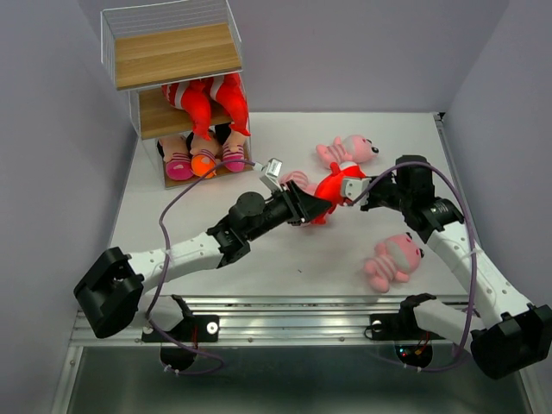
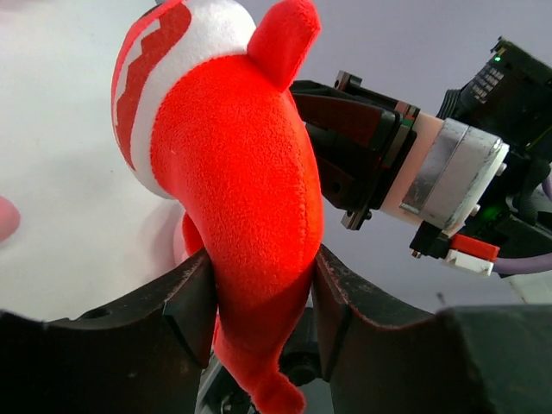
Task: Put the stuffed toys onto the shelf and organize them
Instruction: Pass the stuffed toy from the right arm to the left
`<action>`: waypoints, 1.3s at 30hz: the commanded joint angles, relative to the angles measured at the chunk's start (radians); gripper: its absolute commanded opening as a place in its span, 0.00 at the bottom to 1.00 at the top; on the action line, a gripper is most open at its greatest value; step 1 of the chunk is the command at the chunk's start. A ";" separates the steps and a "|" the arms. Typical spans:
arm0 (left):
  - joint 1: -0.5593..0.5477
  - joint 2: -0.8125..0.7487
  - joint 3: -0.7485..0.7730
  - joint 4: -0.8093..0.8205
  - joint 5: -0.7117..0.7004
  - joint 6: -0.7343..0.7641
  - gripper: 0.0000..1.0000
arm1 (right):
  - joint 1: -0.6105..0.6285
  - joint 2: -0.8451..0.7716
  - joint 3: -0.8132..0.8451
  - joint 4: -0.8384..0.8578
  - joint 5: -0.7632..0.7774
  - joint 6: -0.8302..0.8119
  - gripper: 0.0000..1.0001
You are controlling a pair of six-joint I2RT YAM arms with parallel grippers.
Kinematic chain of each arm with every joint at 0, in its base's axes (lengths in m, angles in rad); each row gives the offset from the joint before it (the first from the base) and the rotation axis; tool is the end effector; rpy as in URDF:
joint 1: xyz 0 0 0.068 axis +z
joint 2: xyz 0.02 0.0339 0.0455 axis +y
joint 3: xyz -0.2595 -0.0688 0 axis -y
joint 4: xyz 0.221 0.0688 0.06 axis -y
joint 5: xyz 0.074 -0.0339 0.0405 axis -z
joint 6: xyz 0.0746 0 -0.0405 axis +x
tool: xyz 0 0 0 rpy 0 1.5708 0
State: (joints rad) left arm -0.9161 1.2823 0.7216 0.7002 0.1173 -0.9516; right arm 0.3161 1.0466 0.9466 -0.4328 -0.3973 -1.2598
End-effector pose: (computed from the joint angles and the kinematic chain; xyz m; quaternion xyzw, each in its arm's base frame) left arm 0.1830 -0.2527 0.3162 0.0326 0.6557 -0.6285 0.4171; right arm 0.2182 0.1017 0.3033 -0.6725 0.5310 -0.0684 0.5110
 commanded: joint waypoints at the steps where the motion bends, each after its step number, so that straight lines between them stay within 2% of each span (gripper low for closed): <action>1: 0.002 0.032 0.052 0.100 0.042 -0.035 0.47 | 0.009 -0.028 -0.017 0.083 -0.002 0.011 0.01; 2: 0.002 0.040 0.052 0.110 0.047 -0.036 0.41 | 0.009 -0.030 -0.020 0.083 -0.003 0.011 0.01; 3: 0.002 0.045 0.055 0.114 0.048 -0.035 0.25 | 0.009 -0.031 -0.025 0.083 -0.003 0.011 0.01; 6: 0.002 0.054 0.062 0.111 0.047 -0.001 0.03 | 0.009 -0.034 -0.034 0.080 -0.006 0.016 0.01; 7: 0.002 0.051 0.064 0.104 0.045 0.017 0.00 | 0.009 -0.036 -0.035 0.080 -0.008 0.019 0.01; 9: 0.000 0.029 0.061 0.078 0.035 0.092 0.00 | 0.009 -0.039 -0.037 0.078 -0.008 0.029 0.07; 10: -0.001 0.022 0.064 0.050 0.010 0.164 0.00 | 0.009 -0.039 -0.038 0.078 -0.009 0.034 0.23; 11: -0.003 0.011 0.067 0.015 -0.007 0.165 0.00 | 0.009 -0.039 -0.037 0.078 -0.009 0.043 0.34; 13: -0.015 -0.014 0.073 -0.045 -0.053 0.305 0.00 | 0.009 -0.036 -0.034 0.081 -0.012 0.088 0.56; 14: -0.023 -0.047 0.073 -0.104 -0.106 0.359 0.00 | 0.009 -0.033 -0.025 0.082 -0.015 0.111 0.70; 15: -0.030 -0.069 0.061 -0.126 -0.149 0.472 0.00 | 0.009 -0.030 -0.019 0.085 -0.015 0.166 0.90; 16: -0.036 -0.089 0.049 -0.146 -0.174 0.535 0.00 | 0.009 -0.025 -0.011 0.089 -0.015 0.198 0.98; 18: -0.055 -0.173 0.003 -0.189 -0.240 0.699 0.00 | 0.009 -0.013 0.014 0.086 -0.017 0.276 1.00; 24: -0.053 -0.469 -0.096 -0.322 -0.401 0.994 0.00 | 0.009 0.012 0.040 0.057 -0.055 0.457 1.00; 33: 0.039 -0.698 -0.143 -0.392 -0.511 1.123 0.00 | 0.009 0.056 0.046 -0.035 -0.172 0.644 1.00; 39: 0.095 -0.869 -0.203 -0.344 -0.522 1.185 0.00 | 0.009 0.115 0.035 -0.050 -0.297 0.657 1.00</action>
State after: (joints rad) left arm -0.8391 0.5007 0.5400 0.2928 -0.3645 0.1467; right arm 0.3161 1.1439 0.9455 -0.4725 -0.5781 -0.6468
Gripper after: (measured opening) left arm 0.092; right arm 0.998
